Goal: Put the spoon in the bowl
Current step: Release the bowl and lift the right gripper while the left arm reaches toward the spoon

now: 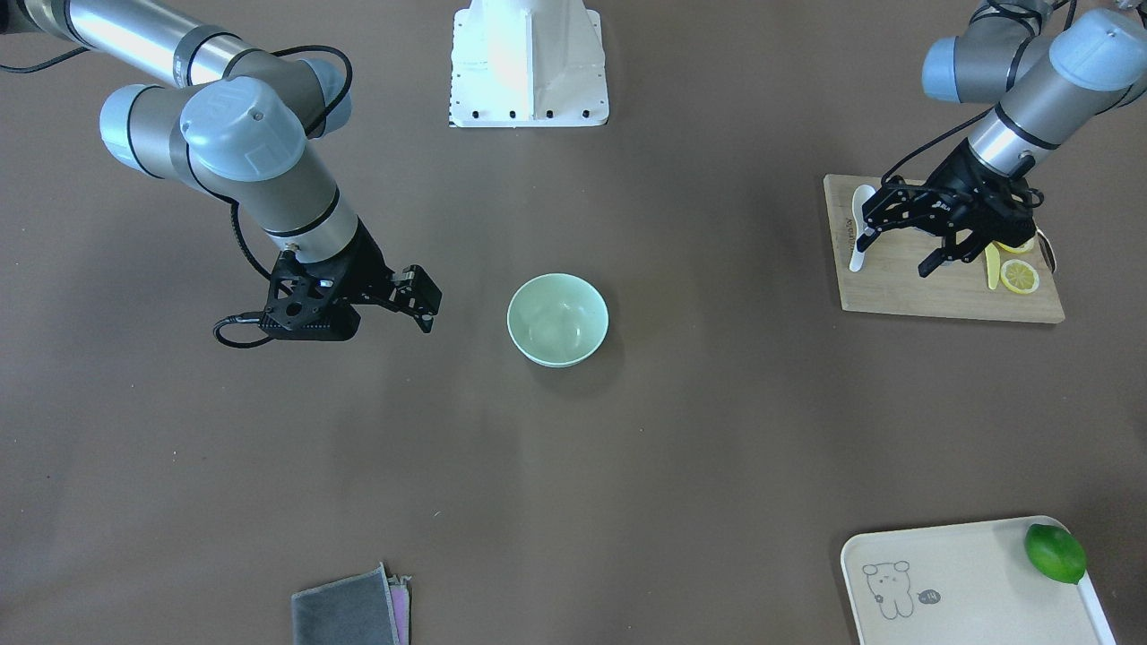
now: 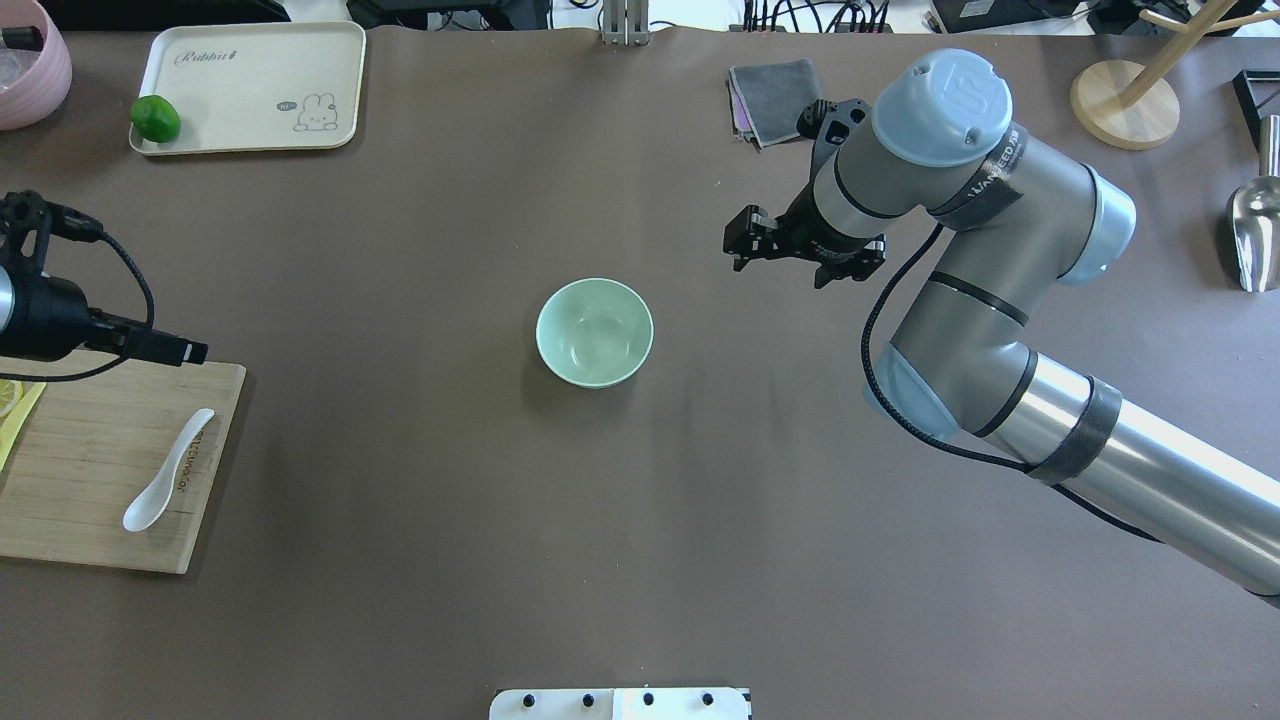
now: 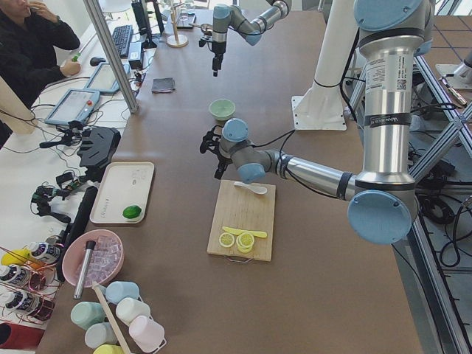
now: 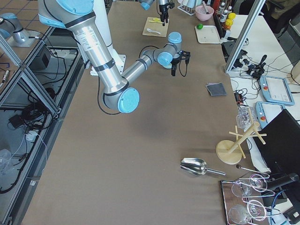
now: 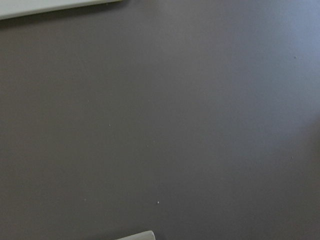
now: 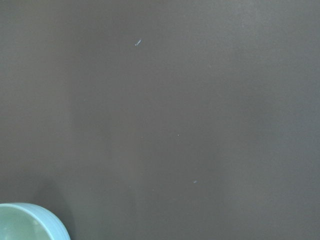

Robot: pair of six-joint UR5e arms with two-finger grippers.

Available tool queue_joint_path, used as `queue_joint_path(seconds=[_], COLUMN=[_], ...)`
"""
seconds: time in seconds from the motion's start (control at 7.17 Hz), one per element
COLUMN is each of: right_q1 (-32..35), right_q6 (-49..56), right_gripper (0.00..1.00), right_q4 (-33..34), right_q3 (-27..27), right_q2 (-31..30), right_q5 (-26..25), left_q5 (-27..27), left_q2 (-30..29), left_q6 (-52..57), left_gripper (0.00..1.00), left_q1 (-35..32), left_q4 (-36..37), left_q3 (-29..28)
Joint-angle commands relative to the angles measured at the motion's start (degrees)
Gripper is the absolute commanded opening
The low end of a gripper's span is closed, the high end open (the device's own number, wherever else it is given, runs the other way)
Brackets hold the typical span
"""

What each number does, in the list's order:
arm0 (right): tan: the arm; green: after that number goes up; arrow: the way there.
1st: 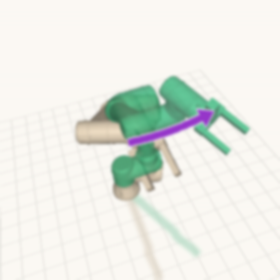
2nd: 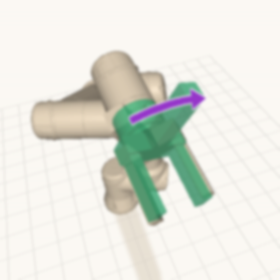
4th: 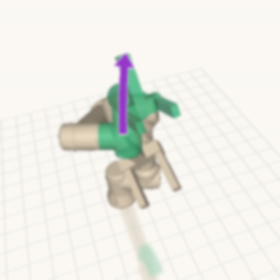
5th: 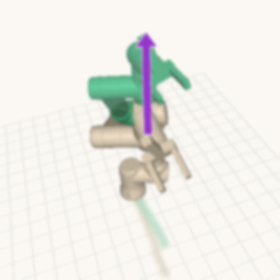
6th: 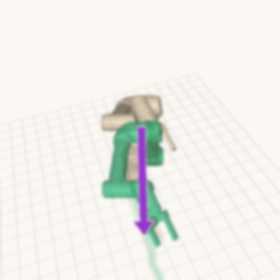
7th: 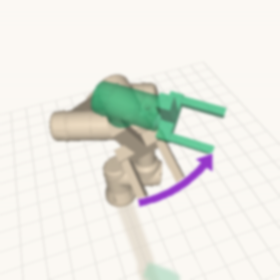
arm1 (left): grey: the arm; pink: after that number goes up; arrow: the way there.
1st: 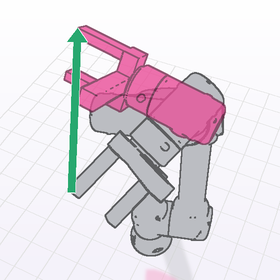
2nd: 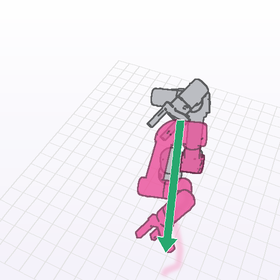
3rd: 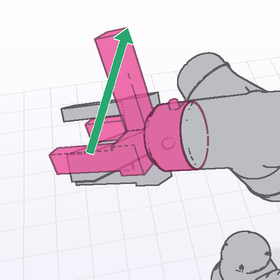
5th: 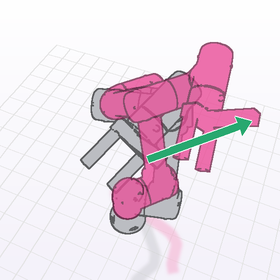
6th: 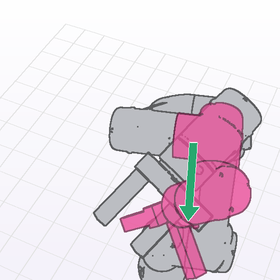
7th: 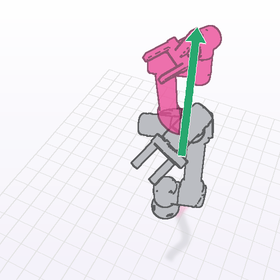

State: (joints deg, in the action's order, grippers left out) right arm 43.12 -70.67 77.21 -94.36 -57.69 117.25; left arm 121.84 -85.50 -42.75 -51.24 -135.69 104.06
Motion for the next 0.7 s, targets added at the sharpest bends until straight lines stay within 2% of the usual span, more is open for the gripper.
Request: queue_joint_path(seconds=[0.0, 0.56], right_q1=[0.12, -0.32], right_q6=[0.8, 0.89], right_gripper=[1.0, 1.0], right_q4=[-0.22, -0.3], right_q3=[-0.21, 0.49], right_q2=[-0.49, -0.58], right_q5=[-0.18, -0.53], left_q5=[-1.52, -3.98], left_q2=[3.84, 3.94], left_q6=[-0.06, -0.41], left_gripper=[0.98, 0.98], left_q1=[1.84, 7.55], left_q4=[-1.42, -1.6], left_q3=[0.17, -1.14])
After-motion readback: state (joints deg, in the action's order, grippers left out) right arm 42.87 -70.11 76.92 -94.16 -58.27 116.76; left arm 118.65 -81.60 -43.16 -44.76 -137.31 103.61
